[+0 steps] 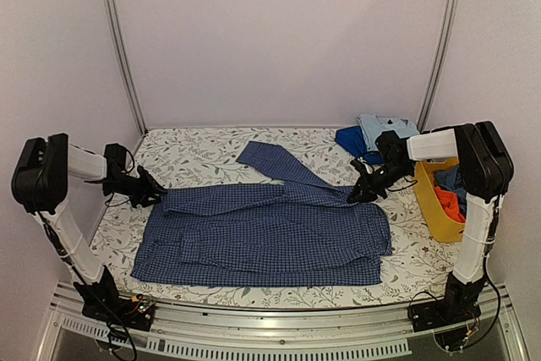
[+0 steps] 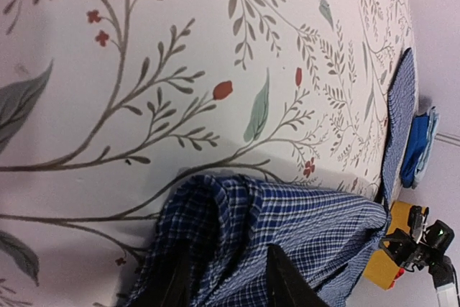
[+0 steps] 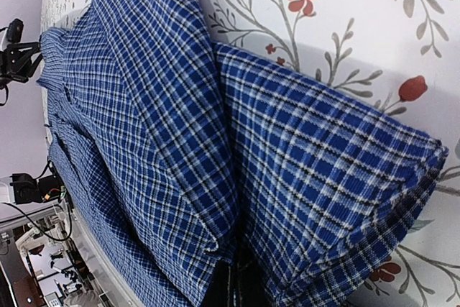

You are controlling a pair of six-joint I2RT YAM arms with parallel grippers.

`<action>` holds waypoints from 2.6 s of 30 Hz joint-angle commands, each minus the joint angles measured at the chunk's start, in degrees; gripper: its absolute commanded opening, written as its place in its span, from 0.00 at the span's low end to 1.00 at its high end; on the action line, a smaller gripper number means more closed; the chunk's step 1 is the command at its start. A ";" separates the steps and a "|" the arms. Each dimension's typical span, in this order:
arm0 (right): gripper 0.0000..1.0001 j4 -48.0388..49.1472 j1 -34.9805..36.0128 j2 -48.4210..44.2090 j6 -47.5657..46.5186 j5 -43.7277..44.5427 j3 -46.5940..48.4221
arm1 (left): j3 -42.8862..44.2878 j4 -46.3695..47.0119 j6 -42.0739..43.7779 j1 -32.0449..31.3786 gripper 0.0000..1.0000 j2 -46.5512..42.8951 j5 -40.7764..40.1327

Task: Fold and stack the mixed laundry pile
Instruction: Fold the 1/3-folded T-shirt at the center of the board.

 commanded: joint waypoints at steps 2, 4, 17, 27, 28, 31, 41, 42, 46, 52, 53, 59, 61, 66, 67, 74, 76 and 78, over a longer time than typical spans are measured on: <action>0.00 0.24 -0.09 0.27 0.99 -0.88 1.51 | 3.55 1.65 0.94 -1.72 0.26 3.39 0.55; 0.00 0.11 -0.06 0.27 1.07 -0.96 1.95 | 4.35 1.21 1.20 -1.67 0.20 3.68 0.42; 0.00 -0.39 0.35 -0.36 0.96 -1.34 1.39 | 14.51 -10.58 6.21 0.80 0.00 6.77 -5.69; 0.37 -2.84 2.08 0.03 -0.14 1.17 2.40 | 16.83 -13.85 7.69 1.61 0.40 5.30 -7.18; 0.44 -3.32 1.68 -0.63 -0.24 1.39 2.83 | 17.04 -14.24 8.03 1.65 0.45 4.15 -7.04; 0.58 -4.40 -0.56 -2.34 0.22 2.45 5.25 | 17.52 -14.71 9.04 1.76 0.57 0.06 -6.45; 0.54 -7.56 -2.55 -1.47 -0.28 1.76 10.90 | 18.47 -20.87 11.39 1.65 0.61 -6.86 -5.94; 0.52 -7.32 -2.54 -1.46 -0.21 1.17 10.50 | 17.49 -21.14 11.28 1.49 0.60 -7.67 -5.86; 0.48 -6.56 -1.10 -1.81 0.27 -0.16 9.44 | 12.52 -21.07 9.54 0.60 0.55 -9.65 -3.96; 0.48 -5.20 0.86 -0.46 0.86 0.48 7.00 | 6.65 -21.53 5.99 -3.26 0.49 -9.18 -5.15; 0.48 -5.01 0.87 -0.23 0.92 0.77 6.57 | 5.69 -21.20 5.28 -3.59 0.48 -8.90 -4.92; 0.48 -4.42 1.36 0.55 0.66 1.67 5.09 | 2.45 -19.48 3.22 -6.23 0.47 -6.93 -5.37; 0.47 -4.33 1.55 0.77 0.51 1.69 4.86 | 2.20 -19.40 3.08 -6.60 0.46 -5.94 -6.16; 0.41 -3.99 1.75 1.27 0.36 1.76 4.49 | 2.15 -18.01 2.44 -6.58 0.41 -3.33 -6.46; 0.40 -3.99 1.76 1.38 0.27 1.76 4.49 | 2.16 -17.86 2.44 -6.62 0.41 -2.91 -6.44; 0.39 -4.05 2.10 2.52 -0.19 2.77 4.31 | 2.50 -16.93 2.78 -6.56 0.34 -1.34 -6.05; 0.36 -4.32 2.21 2.89 -0.49 2.85 4.47 | 2.41 -16.60 2.83 -6.54 0.30 -0.81 -5.81; 0.29 -4.70 2.23 3.07 -0.70 2.81 4.66 | 2.41 -16.56 2.85 -6.54 0.26 -0.69 -5.66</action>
